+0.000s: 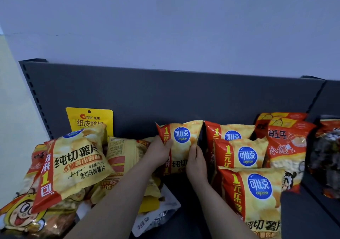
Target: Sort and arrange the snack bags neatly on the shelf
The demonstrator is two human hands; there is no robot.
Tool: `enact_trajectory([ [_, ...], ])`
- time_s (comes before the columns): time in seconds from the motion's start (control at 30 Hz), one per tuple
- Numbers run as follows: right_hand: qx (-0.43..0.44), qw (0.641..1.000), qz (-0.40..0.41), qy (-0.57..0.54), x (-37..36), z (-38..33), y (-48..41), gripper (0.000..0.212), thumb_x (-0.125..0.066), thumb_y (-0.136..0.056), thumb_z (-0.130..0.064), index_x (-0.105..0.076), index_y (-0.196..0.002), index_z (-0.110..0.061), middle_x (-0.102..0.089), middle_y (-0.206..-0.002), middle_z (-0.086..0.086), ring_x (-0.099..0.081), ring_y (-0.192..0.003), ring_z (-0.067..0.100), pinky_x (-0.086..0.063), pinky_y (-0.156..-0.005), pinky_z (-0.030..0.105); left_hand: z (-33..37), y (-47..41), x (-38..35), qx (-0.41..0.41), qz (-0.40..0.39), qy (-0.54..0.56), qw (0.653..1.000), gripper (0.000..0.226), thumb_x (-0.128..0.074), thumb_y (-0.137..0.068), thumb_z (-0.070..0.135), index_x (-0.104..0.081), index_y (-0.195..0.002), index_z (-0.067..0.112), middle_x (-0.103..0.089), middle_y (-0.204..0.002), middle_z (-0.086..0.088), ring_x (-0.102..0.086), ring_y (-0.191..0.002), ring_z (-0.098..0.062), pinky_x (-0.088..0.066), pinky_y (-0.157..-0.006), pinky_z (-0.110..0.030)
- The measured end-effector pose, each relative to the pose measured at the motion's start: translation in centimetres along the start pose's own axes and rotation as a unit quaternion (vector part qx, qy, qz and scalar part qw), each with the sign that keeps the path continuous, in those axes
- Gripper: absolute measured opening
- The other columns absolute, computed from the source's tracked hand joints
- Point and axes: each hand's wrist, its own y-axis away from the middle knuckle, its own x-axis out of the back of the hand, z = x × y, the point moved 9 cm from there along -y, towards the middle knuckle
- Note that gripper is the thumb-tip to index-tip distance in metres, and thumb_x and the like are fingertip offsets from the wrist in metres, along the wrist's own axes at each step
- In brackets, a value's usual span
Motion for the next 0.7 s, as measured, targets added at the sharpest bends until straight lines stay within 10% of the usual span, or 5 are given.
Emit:
enact_trajectory([
  [0.4, 0.105, 0.989, 0.042, 0.101, 1.4, -3.9, 4.5, 0.06, -0.044, -0.1, -0.038, -0.02, -0.151, -0.017, -0.02, -0.158, 0.004, -0.02, -0.144, 0.02, -0.029, -0.114, 0.039, 1.6, 6.2, 3.8, -0.12, 0.103, -0.097, 0.983, 0.058, -0.052, -0.097, 0.04, -0.034, -0.143, 0.01, -0.044, -0.139, -0.005, -0.039, -0.131, -0.021, -0.035, -0.103, -0.03],
  [0.57, 0.209, 0.972, 0.015, 0.109, -0.6, -5.4, 7.7, 0.034, -0.051, -0.098, -0.032, -0.049, -0.128, -0.018, -0.046, -0.123, -0.008, -0.042, -0.115, 0.006, -0.038, -0.088, 0.022, -1.9, 10.9, 5.7, -0.138, 0.142, -0.154, 0.968, 0.062, -0.05, -0.098, 0.034, -0.025, -0.148, 0.008, -0.03, -0.151, -0.009, -0.025, -0.139, -0.021, -0.021, -0.112, -0.027],
  [0.7, 0.128, 0.975, -0.135, 0.121, -5.0, -3.6, 8.0, 0.03, -0.056, -0.096, -0.035, -0.063, -0.115, -0.014, -0.064, -0.107, -0.002, -0.059, -0.098, 0.011, -0.042, -0.071, 0.017, -4.2, 12.6, 5.6, -0.135, 0.125, -0.213, 0.959, 0.066, -0.043, -0.101, 0.036, -0.013, -0.153, 0.007, -0.015, -0.16, -0.008, -0.009, -0.148, -0.022, -0.01, -0.118, -0.029],
])
